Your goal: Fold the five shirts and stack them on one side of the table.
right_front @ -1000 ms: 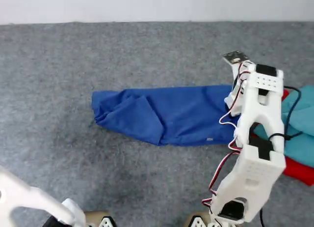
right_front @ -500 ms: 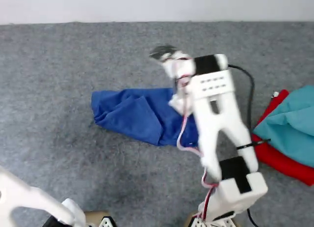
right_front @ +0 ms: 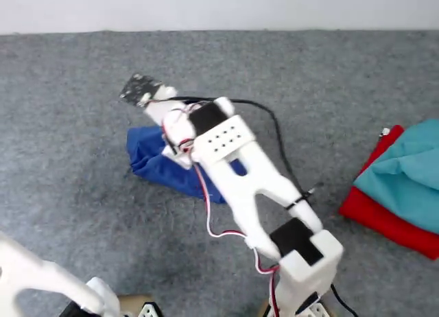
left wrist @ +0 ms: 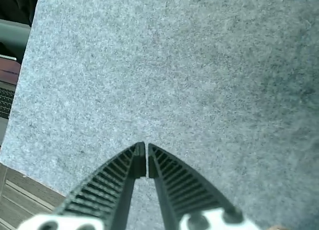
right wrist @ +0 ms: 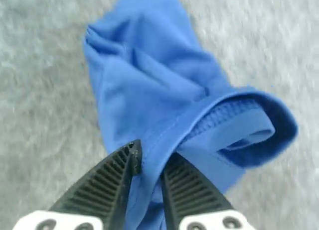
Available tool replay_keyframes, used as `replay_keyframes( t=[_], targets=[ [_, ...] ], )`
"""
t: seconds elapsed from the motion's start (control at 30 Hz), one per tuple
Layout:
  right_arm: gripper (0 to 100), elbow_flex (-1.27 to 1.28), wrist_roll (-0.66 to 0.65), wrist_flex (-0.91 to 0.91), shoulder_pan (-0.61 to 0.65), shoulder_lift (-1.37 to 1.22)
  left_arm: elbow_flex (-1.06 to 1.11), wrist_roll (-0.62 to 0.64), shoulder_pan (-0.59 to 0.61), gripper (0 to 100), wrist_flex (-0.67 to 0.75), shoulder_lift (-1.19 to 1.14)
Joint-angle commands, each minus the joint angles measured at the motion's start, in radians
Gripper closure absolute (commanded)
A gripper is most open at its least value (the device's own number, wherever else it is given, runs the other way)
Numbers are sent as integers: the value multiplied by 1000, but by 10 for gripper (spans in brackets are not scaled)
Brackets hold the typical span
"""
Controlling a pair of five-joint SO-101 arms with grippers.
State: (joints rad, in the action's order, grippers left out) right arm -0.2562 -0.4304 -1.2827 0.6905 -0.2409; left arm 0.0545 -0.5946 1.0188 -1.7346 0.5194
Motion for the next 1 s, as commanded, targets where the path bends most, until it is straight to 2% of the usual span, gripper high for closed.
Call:
replay_keyframes(
  t=[0.0, 0.27, 0.43, 0.5, 0.67, 0.83, 0.9, 0.97],
  targets=[
    [989, -58, 6, 91, 39, -30, -5, 25, -3, 985, -17, 23],
    [976, -351, 9, 81, 64, -272, -5, 26, -3, 985, -17, 21],
    [774, -677, 15, -48, 104, -446, -2, 28, -3, 985, -17, 21],
    [734, -819, 51, -124, 122, -499, -2, 28, -3, 985, -17, 21],
    [795, -1109, 61, -337, 99, -605, -2, 28, -3, 985, -17, 21],
    [998, -1197, -52, -518, 24, -670, -2, 28, -3, 985, -17, 21],
    [972, -1165, -49, -515, -15, -673, -2, 28, -3, 985, -17, 21],
    [992, -1128, -52, -513, -33, -668, -2, 28, -3, 985, -17, 21]
  ],
)
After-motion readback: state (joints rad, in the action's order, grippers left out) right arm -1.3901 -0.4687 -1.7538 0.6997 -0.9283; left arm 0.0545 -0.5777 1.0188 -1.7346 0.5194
